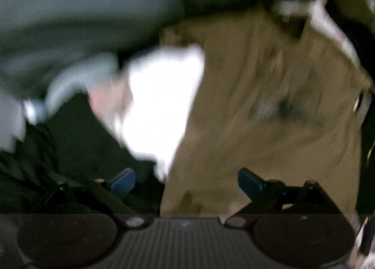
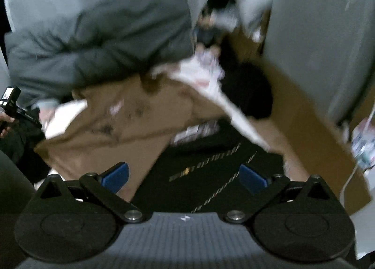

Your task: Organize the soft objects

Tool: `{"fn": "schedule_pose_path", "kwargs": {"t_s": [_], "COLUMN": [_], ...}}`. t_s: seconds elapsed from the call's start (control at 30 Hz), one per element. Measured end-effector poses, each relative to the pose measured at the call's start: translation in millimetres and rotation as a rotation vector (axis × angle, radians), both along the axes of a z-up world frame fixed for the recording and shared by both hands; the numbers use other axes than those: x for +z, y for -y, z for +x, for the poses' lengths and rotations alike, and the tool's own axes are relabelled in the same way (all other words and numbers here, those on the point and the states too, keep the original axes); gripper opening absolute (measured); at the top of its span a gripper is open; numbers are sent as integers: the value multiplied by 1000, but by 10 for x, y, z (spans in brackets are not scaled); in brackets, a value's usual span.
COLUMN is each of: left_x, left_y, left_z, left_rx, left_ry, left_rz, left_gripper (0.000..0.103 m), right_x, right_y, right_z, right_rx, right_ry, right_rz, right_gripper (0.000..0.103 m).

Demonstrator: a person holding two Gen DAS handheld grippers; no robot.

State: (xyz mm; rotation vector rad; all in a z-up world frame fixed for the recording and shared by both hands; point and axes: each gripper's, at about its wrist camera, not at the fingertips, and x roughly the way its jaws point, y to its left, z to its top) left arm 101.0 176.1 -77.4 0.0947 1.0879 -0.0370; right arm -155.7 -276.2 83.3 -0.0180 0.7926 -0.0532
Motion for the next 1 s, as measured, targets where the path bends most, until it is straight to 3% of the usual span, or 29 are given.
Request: {"fn": "schedule_pose_path", "kwargs": {"t_s": [0.17, 0.2, 0.33, 0.4, 0.43, 0.53, 0.63, 0.77, 0.9, 1.0], "left_x": [1198, 1505, 2062, 2259, 2296, 2406, 2411, 2207, 2085, 2003], "left_y": [600, 752, 1109, 1238, 1255, 1395, 1557, 1578, 1495, 1518], "left_z": [-605, -805, -1184, -1365, -1389, -1597, -1772, -1986, -2120, -2070], "left_rx": [-92, -119, -180, -233, -252, -302, -321, -396, -440, -414], "left_ry": [304, 389, 501, 475, 465, 440, 446, 374, 355, 282], "left_rz": [-138, -173, -222, -276, -292, -292, -235, -260, -312, -277], "left_gripper": [103, 103, 103, 103, 103, 103, 103, 103, 103, 103], "right_x": [485, 589, 658, 681, 705, 766, 781, 734, 659, 606], "right_y": [-135, -194, -299, -295, -284, -232, -180, -247, -319, -347], "right_z": [-293, -427, -502, -525, -534, -699, -855, -1045, -1203, -1252], "right_rx": [40, 31, 36, 31, 42, -11, -67, -67, -51, -64], "right_ry": [103, 173, 204, 183, 136, 126, 86, 48, 0, -23], "right_rz": [35, 14, -66, -44, -34, -40, 1, -26, -64, -49], "right_gripper": [103, 103, 103, 103, 103, 103, 103, 103, 103, 103]}}
